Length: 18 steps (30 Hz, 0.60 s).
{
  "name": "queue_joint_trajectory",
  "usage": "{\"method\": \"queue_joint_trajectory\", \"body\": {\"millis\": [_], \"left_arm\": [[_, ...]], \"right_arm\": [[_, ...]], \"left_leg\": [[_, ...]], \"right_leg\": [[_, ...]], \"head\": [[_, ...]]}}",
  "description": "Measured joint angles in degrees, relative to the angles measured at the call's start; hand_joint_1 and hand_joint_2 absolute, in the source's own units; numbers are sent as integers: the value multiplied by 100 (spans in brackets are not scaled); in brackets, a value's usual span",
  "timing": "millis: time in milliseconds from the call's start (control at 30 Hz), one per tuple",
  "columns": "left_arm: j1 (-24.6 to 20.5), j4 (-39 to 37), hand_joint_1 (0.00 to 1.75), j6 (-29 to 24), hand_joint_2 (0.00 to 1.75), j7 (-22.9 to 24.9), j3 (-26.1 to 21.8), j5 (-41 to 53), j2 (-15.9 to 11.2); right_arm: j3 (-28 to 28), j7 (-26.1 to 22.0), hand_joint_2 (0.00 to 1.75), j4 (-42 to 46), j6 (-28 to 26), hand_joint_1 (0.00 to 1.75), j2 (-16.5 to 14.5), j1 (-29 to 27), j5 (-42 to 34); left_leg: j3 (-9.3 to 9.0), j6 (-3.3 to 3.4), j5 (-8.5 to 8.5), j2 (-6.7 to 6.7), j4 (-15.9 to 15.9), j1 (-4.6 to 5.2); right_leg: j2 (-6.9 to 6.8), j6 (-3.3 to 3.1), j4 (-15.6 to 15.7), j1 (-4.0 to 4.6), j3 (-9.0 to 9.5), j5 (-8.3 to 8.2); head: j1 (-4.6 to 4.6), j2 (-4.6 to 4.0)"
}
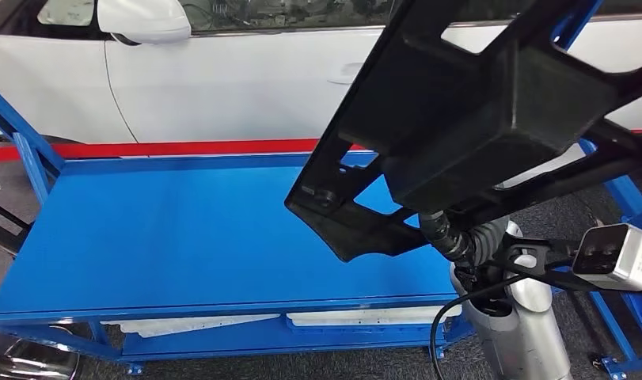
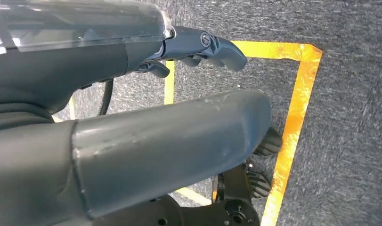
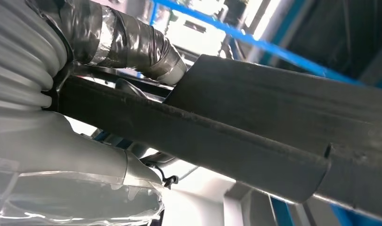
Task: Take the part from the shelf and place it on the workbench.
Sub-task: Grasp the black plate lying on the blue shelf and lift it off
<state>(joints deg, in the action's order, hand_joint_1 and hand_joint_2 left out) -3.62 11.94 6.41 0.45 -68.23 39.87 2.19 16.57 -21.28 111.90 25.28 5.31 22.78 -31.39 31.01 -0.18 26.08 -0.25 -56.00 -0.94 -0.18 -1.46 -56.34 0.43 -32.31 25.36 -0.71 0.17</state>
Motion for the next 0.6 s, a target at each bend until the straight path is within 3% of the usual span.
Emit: {"method": "queue_joint_trajectory", "body": {"millis": [67, 100, 133, 200, 233, 267, 300, 333, 400, 467, 533, 600], "left_arm": [[5, 0, 0, -13, 0, -21, -31, -9, 30], [5, -1, 0, -22, 0, -36, -36, -8, 41], [3, -1, 0, -30, 0, -52, -39, -3, 51], [-3, -1, 0, -42, 0, -86, -45, 21, 57], [-3, -1, 0, -44, 0, -100, -49, 36, 58], [-2, -1, 0, -44, 0, -110, -52, 56, 58], [-1, -1, 0, -44, 0, -118, -55, 74, 59], [0, -1, 0, -44, 0, -125, -57, 97, 60], [-2, -1, 0, -40, 0, -136, -57, 142, 67], [-11, -1, 0, -35, 0, -147, -57, 163, 75], [-19, -1, 0, -33, 0, -154, -56, 166, 79], [-23, -1, 0, -33, 0, -155, -55, 168, 76]], "right_arm": [[2, -145, 175, 107, 197, 171, 107, -113, 159], [10, -250, 175, 169, 278, 171, 152, -195, 287], [35, -373, 175, 241, 332, 171, 199, -293, 464], [134, -626, 175, 360, 317, 171, 279, -535, 904], [206, -752, 175, 398, 259, 171, 316, -674, 1169], [285, -872, 175, 415, 183, 171, 352, -808, 1435], [370, -993, 175, 422, 100, 171, 382, -928, 1709], [460, -1105, 175, 425, 21, 171, 413, -1024, 1972], [658, -1289, 175, 422, -124, 171, 459, -1149, 2433], [853, -1387, 175, 412, -246, 171, 485, -1241, 2726], [990, -1420, 175, 394, -313, 171, 498, -1307, 2832], [1089, -1427, 175, 382, -337, 171, 518, -1329, 2866]], "left_leg": [[23, 79, -44, -6, 14, -9], [36, 122, -70, -3, 26, -15], [56, 162, -97, 1, 39, -25], [115, 200, -136, 7, 37, -23], [147, 204, -156, 8, 36, -21], [178, 198, -174, 7, 35, -21], [207, 185, -191, 4, 34, -23], [230, 167, -206, 0, 35, -27], [257, 115, -243, -6, 38, -37], [262, 42, -291, -4, 55, -60], [256, -48, -346, -1, 96, -78], [296, -106, -288, 7, 35, -73]], "right_leg": [[4, 53, -38, -14, -21, 33], [8, 83, -145, -24, -59, 141], [13, 114, -375, -38, -147, 332], [17, 173, -1119, -69, -425, 817], [17, 195, -1476, -85, -548, 989], [17, 209, -1668, -99, -592, 1046], [16, 214, -1643, -110, -530, 988], [16, 209, -1379, -118, -351, 837], [17, 155, -482, -108, 190, 530], [19, 89, 87, -54, 514, 403], [18, 31, 165, -4, 522, 362], [6, -50, 244, -19, 516, 284]], "head": [[1, 0], [1, 0], [1, 0], [1, 0], [1, 0], [1, 0], [1, 0], [1, 0], [2, 0], [3, 0], [2, 0], [-16, 0]]}}
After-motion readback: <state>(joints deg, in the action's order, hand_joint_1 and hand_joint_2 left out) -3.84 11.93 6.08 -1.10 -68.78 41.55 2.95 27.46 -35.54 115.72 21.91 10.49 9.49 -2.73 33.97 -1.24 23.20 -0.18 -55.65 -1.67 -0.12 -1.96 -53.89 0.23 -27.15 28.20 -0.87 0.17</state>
